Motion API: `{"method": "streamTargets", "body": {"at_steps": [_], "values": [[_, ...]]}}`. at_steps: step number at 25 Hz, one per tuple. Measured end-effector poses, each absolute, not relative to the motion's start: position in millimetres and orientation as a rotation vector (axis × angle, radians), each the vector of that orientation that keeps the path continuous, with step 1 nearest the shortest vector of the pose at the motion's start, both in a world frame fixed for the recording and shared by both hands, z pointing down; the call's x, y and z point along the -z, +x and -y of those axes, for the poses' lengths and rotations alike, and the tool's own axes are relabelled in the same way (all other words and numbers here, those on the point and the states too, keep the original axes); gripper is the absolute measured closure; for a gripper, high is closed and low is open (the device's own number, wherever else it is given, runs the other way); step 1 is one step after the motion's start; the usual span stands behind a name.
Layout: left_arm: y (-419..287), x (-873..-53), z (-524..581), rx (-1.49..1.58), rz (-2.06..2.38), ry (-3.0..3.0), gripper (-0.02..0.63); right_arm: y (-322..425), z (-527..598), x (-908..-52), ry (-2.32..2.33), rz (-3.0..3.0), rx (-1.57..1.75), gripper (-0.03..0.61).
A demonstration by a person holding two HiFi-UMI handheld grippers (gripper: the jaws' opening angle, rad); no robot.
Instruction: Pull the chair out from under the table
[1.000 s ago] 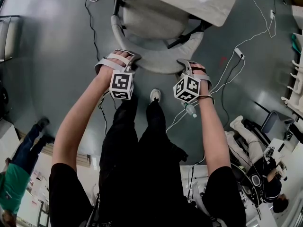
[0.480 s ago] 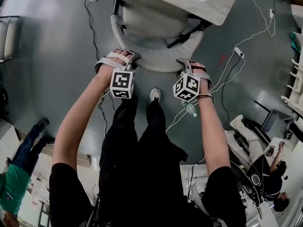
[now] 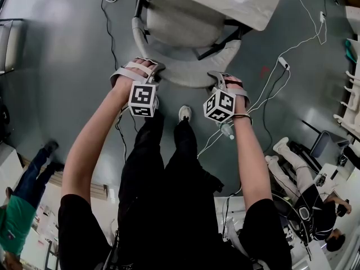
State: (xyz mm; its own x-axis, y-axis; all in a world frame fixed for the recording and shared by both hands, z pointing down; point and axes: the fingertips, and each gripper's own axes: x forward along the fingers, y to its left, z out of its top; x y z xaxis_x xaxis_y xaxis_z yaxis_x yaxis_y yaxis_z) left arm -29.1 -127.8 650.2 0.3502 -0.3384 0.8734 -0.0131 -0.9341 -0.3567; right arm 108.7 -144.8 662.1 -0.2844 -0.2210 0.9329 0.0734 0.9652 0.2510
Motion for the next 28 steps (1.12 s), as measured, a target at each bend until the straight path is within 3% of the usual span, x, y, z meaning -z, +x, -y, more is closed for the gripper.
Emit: {"method": "streamTargets", "body": {"at_steps": [28], "values": [[-38,-654,105,1.602,-0.224,-2.324,0.512,100,112,-667,0.123,1.830,0.250,0.463]]}}
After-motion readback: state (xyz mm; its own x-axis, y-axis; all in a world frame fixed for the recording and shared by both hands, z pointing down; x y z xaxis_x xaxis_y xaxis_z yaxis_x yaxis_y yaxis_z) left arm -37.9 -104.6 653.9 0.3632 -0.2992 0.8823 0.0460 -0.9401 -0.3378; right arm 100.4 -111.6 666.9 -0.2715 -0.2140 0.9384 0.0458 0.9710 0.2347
